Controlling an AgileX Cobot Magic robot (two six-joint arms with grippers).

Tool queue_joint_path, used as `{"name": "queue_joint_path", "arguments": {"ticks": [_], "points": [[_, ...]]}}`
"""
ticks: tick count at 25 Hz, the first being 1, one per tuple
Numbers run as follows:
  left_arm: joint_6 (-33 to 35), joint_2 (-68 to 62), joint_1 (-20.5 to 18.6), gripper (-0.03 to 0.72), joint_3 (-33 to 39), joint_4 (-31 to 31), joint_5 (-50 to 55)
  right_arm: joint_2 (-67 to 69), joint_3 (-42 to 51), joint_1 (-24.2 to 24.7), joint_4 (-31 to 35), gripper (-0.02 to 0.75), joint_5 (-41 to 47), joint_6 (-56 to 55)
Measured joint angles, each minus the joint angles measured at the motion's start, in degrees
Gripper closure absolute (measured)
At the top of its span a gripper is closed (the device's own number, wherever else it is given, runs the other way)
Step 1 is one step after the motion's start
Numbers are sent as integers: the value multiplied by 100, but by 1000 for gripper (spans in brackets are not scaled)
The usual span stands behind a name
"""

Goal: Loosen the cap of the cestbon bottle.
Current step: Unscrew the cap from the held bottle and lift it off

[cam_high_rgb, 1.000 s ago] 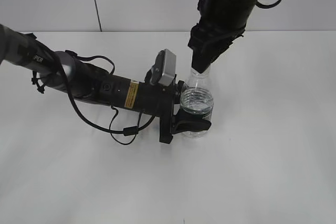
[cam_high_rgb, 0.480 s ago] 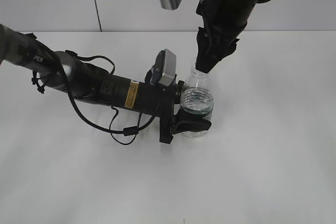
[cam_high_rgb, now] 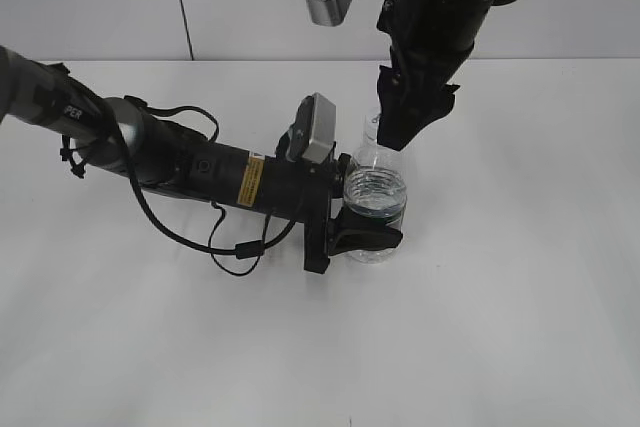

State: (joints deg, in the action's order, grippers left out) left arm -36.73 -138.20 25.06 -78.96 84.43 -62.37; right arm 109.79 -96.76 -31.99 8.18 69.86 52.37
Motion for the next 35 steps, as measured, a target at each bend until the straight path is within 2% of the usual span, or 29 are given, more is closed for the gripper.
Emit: {"name": "queue_joint_path", "arguments": {"ticks": [4,12,16,23,29,35], "points": [[0,0,0,286,0,0,0,-136,-18,0,0,163,0,-575],[-5,0,0,286,0,0,0,-315,-305,0,11,159,13,-4193],[-5,0,0,286,0,0,0,-315,-305,0,37,159,13,-5355],[-5,0,0,286,0,0,0,-122,-305,0,196,162,13,-5683],[-5,0,0,286,0,0,0,-34,-305,0,121,221,13,-5694],[-5,0,0,286,0,-39,6,87,-305,0,97,233,13,-5694]]}}
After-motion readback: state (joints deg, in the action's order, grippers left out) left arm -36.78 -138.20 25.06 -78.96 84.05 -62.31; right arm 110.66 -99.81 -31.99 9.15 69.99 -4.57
